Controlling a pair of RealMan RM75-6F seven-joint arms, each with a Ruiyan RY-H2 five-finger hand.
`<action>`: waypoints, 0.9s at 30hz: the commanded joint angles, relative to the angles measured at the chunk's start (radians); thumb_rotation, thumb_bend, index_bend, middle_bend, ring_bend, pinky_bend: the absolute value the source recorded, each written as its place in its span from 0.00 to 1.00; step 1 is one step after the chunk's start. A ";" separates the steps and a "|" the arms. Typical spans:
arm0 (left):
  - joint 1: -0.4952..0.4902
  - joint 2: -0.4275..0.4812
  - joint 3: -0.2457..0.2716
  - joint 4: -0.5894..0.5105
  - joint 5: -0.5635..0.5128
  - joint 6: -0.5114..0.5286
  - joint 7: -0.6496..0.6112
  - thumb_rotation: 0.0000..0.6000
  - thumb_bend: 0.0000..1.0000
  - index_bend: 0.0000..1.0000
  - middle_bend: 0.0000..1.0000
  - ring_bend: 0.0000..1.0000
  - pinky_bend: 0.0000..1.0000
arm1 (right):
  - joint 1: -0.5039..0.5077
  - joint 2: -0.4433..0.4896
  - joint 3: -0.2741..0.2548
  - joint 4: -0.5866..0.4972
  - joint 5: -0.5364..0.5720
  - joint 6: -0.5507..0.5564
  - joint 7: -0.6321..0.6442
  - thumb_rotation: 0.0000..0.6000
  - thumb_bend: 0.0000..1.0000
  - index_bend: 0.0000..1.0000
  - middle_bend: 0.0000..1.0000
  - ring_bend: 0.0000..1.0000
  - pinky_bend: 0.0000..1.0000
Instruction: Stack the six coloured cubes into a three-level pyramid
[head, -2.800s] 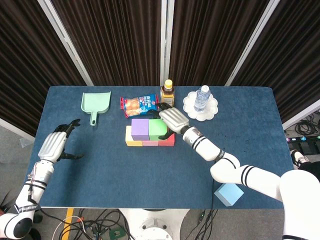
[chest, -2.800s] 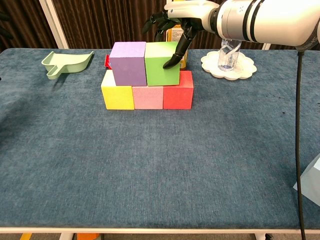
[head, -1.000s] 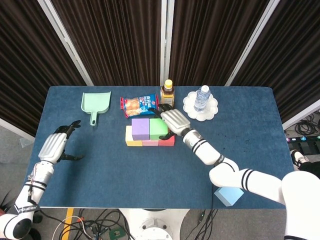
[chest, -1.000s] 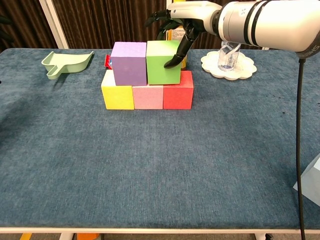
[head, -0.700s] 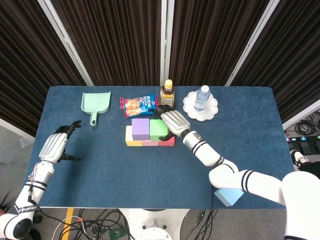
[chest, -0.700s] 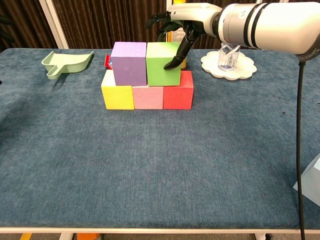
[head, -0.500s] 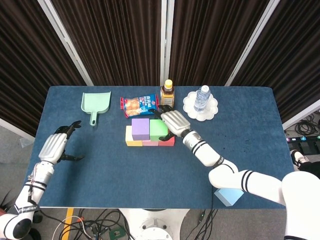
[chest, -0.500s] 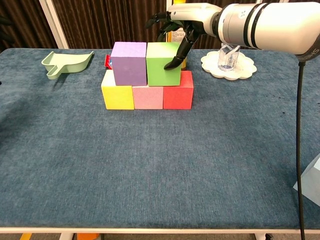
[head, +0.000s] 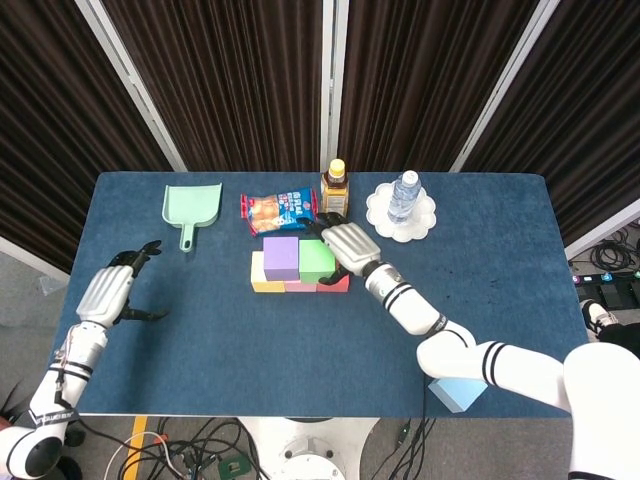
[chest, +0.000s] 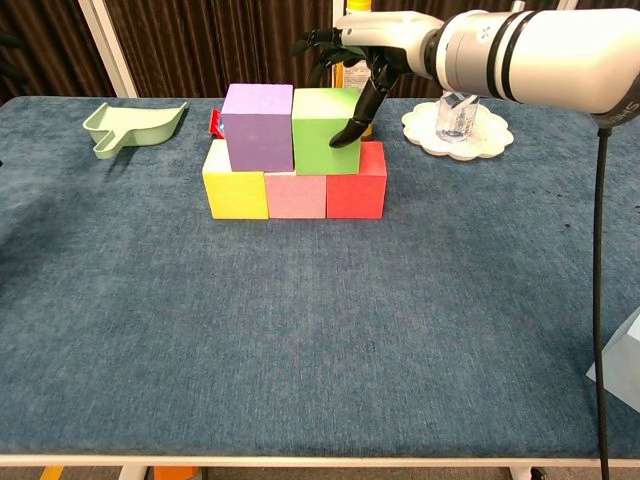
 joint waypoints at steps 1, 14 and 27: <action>-0.002 0.002 -0.001 0.000 0.008 0.001 -0.002 1.00 0.04 0.08 0.15 0.19 0.12 | -0.005 0.013 -0.001 -0.017 0.005 0.005 -0.008 1.00 0.04 0.00 0.14 0.00 0.00; -0.146 -0.013 -0.082 0.055 0.133 -0.108 -0.197 1.00 0.01 0.10 0.15 0.19 0.11 | -0.158 0.278 0.016 -0.308 -0.054 0.149 0.041 1.00 0.03 0.00 0.10 0.00 0.00; -0.345 -0.173 -0.131 0.133 0.021 -0.286 -0.130 1.00 0.00 0.08 0.10 0.13 0.11 | -0.336 0.469 -0.013 -0.421 -0.184 0.268 0.185 1.00 0.03 0.00 0.10 0.00 0.00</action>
